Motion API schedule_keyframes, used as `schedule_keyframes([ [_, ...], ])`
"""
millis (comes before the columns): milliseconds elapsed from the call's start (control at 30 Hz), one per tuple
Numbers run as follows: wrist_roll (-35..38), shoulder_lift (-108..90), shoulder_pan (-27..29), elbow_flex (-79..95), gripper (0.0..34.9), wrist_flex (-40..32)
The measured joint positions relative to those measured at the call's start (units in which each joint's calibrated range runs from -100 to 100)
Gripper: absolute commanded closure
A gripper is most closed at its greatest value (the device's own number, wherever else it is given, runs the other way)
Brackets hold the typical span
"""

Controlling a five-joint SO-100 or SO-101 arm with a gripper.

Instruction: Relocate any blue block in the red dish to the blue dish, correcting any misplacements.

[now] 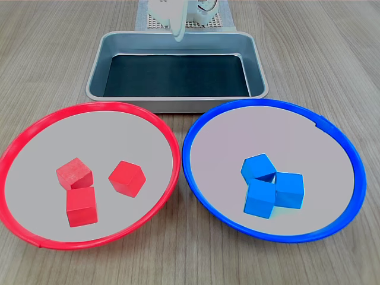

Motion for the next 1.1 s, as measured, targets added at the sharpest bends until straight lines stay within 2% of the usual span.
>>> schedule_keyframes([
  [300, -0.3, -6.7, 0.1, 3.9, 34.6, 5.2],
  [1100, -0.3, -8.0, 0.4, 6.6, 34.6, 5.5],
])
